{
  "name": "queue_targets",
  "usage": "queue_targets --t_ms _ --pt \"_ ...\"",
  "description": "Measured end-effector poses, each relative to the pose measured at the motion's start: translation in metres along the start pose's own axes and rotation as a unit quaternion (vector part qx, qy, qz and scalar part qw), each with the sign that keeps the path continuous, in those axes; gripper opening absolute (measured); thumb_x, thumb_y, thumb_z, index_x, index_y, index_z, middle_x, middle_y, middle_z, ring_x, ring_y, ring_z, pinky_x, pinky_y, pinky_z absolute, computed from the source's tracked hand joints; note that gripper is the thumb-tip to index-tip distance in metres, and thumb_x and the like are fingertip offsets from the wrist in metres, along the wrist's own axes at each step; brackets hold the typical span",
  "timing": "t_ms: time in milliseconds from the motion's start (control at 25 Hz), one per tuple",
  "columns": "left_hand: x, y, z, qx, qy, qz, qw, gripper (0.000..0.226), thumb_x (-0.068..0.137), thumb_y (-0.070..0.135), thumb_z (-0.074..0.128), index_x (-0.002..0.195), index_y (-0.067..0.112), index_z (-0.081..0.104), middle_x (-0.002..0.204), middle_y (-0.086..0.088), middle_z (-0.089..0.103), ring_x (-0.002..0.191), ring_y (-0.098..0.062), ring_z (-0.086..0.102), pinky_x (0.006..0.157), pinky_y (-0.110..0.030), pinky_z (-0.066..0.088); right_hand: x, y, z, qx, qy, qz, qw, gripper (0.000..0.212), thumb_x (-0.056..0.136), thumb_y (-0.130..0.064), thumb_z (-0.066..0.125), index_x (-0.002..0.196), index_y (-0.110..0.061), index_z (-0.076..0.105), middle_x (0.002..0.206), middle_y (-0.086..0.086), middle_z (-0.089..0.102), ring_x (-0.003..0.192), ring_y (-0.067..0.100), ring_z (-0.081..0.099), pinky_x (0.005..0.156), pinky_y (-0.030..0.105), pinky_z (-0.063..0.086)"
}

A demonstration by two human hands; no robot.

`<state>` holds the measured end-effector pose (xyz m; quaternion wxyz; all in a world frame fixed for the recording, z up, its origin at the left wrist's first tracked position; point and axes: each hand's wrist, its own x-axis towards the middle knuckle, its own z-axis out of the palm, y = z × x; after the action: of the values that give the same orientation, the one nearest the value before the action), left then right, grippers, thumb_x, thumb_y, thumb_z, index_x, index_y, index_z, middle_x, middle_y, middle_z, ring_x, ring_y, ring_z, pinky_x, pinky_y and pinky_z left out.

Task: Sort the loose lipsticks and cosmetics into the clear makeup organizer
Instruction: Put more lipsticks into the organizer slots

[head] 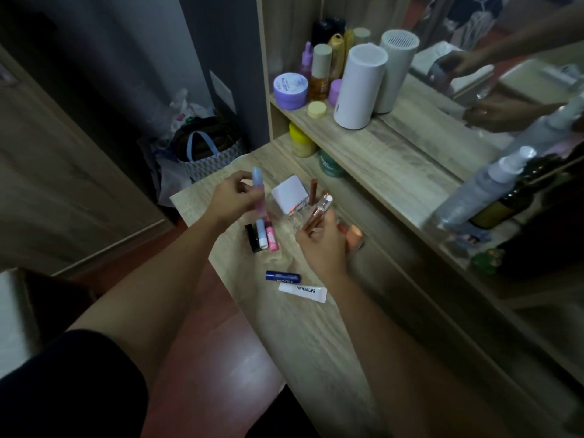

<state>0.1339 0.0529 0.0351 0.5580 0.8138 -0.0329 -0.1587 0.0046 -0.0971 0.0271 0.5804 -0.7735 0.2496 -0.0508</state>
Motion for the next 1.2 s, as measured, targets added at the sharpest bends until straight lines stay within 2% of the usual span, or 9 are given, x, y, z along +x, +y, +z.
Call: queue_targets --t_ms 80,120,200,320,480,680,880,1000,1200 --pt "-0.001 0.011 0.012 -0.057 -0.033 0.0 0.998 0.021 0.081 0.007 0.062 0.1 0.011 0.058 0.087 -0.022 0.06 0.083 -0.029 0.062 0.083 -0.045 0.054 0.006 -0.004 -0.014 -0.021 0.026 -0.014 0.999 0.026 0.085 -0.019 0.062 0.11 -0.018 0.056 0.093 -0.004 0.066 0.093 0.018 0.066 0.081 0.016 0.049" --pt "-0.001 0.014 0.019 -0.067 -0.043 0.003 0.997 0.018 0.08 0.006 0.062 0.096 0.012 0.057 0.088 -0.022 0.06 0.084 -0.029 0.061 0.081 -0.044 0.053 0.008 -0.006 -0.022 -0.04 0.045 -0.018 0.998 0.015 0.088 -0.025 0.06 0.101 -0.019 0.058 0.089 -0.004 0.065 0.09 0.019 0.066 0.08 0.022 0.049" --pt "-0.002 0.015 0.031 -0.059 -0.055 0.001 0.997 0.016 0.08 0.01 0.062 0.095 0.011 0.058 0.089 -0.024 0.062 0.085 -0.028 0.061 0.08 -0.044 0.051 0.014 -0.008 -0.035 -0.041 0.094 -0.033 0.994 0.016 0.091 -0.026 0.058 0.094 -0.011 0.061 0.095 0.008 0.065 0.09 0.026 0.065 0.083 0.04 0.053" --pt "-0.002 0.011 0.045 -0.014 -0.048 -0.006 0.999 0.023 0.076 0.016 0.063 0.098 0.01 0.06 0.096 -0.029 0.068 0.084 -0.031 0.063 0.085 -0.051 0.053 0.023 -0.006 -0.049 -0.059 0.138 -0.06 0.987 0.019 0.089 -0.018 0.062 0.095 0.0 0.063 0.103 0.019 0.062 0.092 0.031 0.064 0.085 0.044 0.052" --pt "0.001 0.007 0.053 0.026 -0.005 0.002 1.0 0.017 0.074 0.016 0.066 0.089 0.012 0.058 0.084 -0.009 0.067 0.079 -0.025 0.063 0.083 -0.045 0.053 0.032 -0.008 -0.055 -0.071 0.133 -0.028 0.988 0.019 0.087 -0.012 0.065 0.102 -0.001 0.064 0.104 0.018 0.069 0.094 0.029 0.067 0.089 0.045 0.054" --pt "0.004 0.004 0.056 0.068 -0.018 0.032 0.997 0.021 0.074 0.017 0.069 0.092 0.012 0.06 0.086 -0.001 0.065 0.085 -0.019 0.063 0.075 -0.031 0.051 0.04 -0.006 -0.054 -0.15 0.115 -0.01 0.982 0.018 0.086 -0.012 0.065 0.1 -0.002 0.063 0.102 0.017 0.072 0.098 0.031 0.067 0.091 0.046 0.053" --pt "0.009 0.002 0.063 0.094 -0.055 0.037 0.993 0.021 0.074 0.008 0.067 0.093 0.015 0.059 0.095 -0.006 0.067 0.087 -0.021 0.066 0.082 -0.034 0.054 0.048 -0.007 -0.05 -0.216 0.088 -0.002 0.972 0.023 0.088 -0.018 0.061 0.102 -0.001 0.064 0.101 0.018 0.071 0.096 0.032 0.067 0.087 0.044 0.055" --pt "0.011 0.001 0.066 0.125 -0.056 0.054 0.989 0.023 0.074 0.007 0.066 0.095 0.014 0.06 0.093 -0.006 0.068 0.086 -0.019 0.066 0.081 -0.029 0.053 0.053 -0.009 -0.048 -0.243 0.063 -0.005 0.968 0.02 0.087 -0.017 0.062 0.098 0.0 0.065 0.097 0.018 0.071 0.091 0.03 0.068 0.084 0.043 0.056" --pt "0.015 0.004 0.069 0.17 -0.074 0.068 0.98 0.026 0.075 0.011 0.069 0.099 0.014 0.058 0.094 -0.012 0.072 0.085 -0.022 0.065 0.081 -0.032 0.051 0.057 -0.01 -0.047 -0.27 0.027 0.005 0.962 0.013 0.087 -0.015 0.062 0.095 -0.004 0.062 0.092 0.013 0.07 0.084 0.023 0.066 0.075 0.033 0.056"
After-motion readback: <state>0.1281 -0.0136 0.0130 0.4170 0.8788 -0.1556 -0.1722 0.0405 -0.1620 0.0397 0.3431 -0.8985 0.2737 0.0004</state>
